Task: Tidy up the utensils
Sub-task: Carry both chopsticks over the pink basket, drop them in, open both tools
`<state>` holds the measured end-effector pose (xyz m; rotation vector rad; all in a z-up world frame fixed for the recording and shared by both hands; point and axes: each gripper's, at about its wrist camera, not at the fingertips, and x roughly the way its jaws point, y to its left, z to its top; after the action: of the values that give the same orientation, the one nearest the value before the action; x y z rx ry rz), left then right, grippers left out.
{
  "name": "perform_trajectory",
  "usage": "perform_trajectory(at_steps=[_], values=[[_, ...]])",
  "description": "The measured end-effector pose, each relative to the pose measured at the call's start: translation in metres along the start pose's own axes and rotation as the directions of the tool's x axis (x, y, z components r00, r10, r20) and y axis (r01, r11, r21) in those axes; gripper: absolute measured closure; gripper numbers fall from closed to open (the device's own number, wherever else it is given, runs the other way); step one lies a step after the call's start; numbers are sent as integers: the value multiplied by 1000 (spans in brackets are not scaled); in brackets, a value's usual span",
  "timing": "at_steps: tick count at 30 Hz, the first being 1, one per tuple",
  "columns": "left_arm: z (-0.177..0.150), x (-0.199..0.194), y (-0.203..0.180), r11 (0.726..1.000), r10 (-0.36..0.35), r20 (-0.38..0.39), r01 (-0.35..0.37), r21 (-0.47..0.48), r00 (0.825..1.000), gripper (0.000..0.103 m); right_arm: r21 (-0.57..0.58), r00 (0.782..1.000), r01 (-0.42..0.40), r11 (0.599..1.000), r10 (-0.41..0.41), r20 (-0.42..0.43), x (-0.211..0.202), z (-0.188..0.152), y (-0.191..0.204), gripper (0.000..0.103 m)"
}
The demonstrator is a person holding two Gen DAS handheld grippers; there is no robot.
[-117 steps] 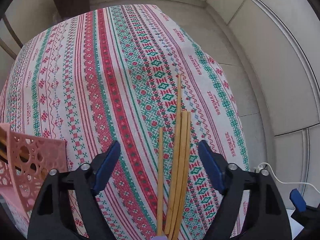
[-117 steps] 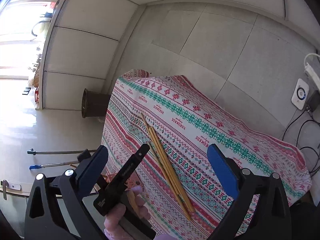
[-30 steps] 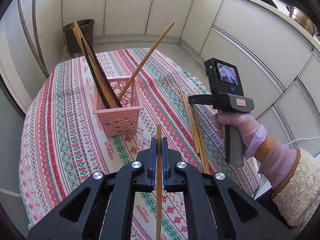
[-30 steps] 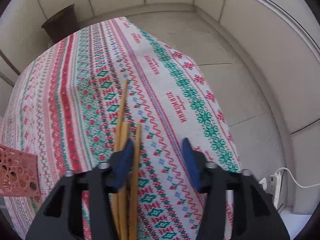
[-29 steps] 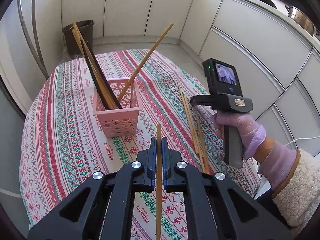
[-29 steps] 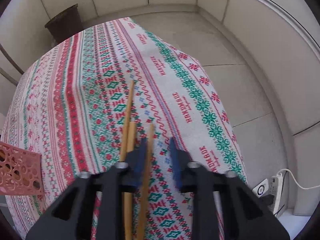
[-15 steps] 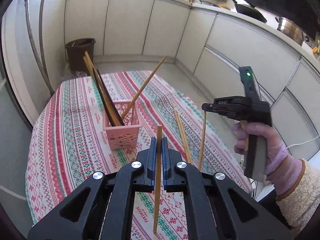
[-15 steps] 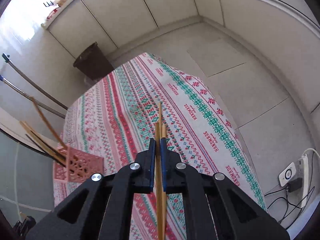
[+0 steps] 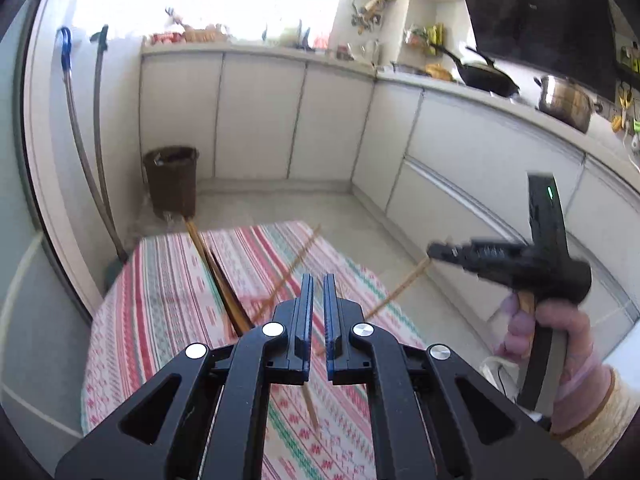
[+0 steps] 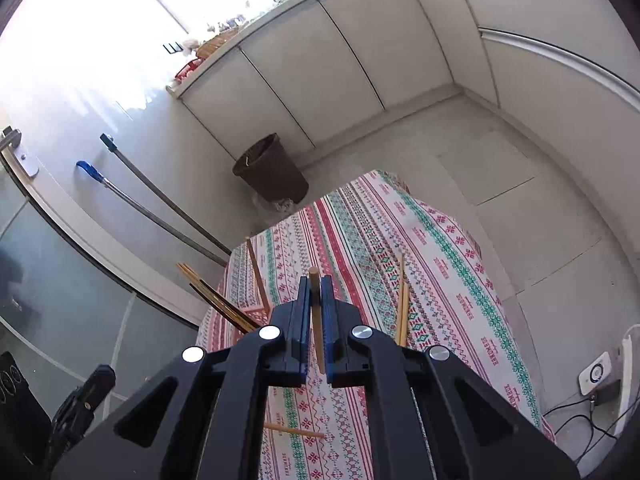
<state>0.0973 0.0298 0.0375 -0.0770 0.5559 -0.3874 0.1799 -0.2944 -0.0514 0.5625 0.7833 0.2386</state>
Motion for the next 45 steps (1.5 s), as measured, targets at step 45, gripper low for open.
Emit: perform_trajectory(at_steps=[45], values=[[-110,101,152,827,229,-460,-420,-373,858,99,12,995,-92,996,92,-23,-10,6,-3,97]])
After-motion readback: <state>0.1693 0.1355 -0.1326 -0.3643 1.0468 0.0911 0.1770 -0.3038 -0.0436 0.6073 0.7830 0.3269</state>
